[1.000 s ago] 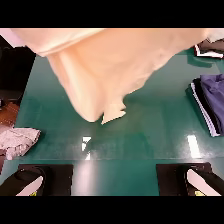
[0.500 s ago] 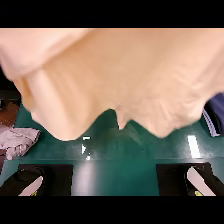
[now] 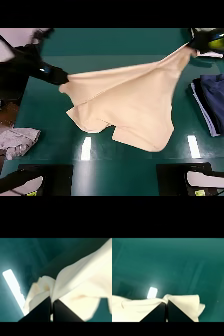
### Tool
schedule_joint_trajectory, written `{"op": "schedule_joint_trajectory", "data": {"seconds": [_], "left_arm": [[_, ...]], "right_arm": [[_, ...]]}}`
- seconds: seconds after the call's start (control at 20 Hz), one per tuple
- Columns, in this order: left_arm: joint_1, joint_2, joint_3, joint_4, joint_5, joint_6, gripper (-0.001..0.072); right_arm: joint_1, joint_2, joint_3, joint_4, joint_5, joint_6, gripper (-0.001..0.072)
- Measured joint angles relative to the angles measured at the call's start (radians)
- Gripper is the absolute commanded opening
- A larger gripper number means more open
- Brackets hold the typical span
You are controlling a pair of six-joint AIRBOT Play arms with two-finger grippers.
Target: Fold the shirts.
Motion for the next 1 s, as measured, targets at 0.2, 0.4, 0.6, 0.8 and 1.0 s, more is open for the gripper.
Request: {"op": "schedule_joint_trajectory", "data": {"seconds": [0.2, 0.4, 0.6, 0.8, 1.0], "left_arm": [[0.001, -0.151, -0.033, 0.016, 0.248, 0.016, 0.0035], [0.029, -0.204, -0.020, 0.019, 0.391, 0.012, 0.0466], [0.121, -0.219, 0.045, 0.018, 0.289, -0.002, 0.0466], [0.243, -0.230, 0.034, -0.048, 0.070, 0.060, 0.0466], [0.331, -0.245, -0.079, -0.113, -0.013, 0.143, 0.0467]], "right_arm": [[0.047, -0.143, -0.029, -0.060, -0.149, 0.032, 0.0039], [0.041, -0.196, 0.000, -0.072, -0.223, 0.043, 0.0426], [-0.002, -0.194, 0.047, -0.059, -0.114, 0.031, 0.0303], [-0.049, -0.175, 0.060, 0.056, 0.120, -0.032, 0.0303], [-0.055, -0.169, 0.063, 0.124, 0.303, -0.058, 0.0303]]}}
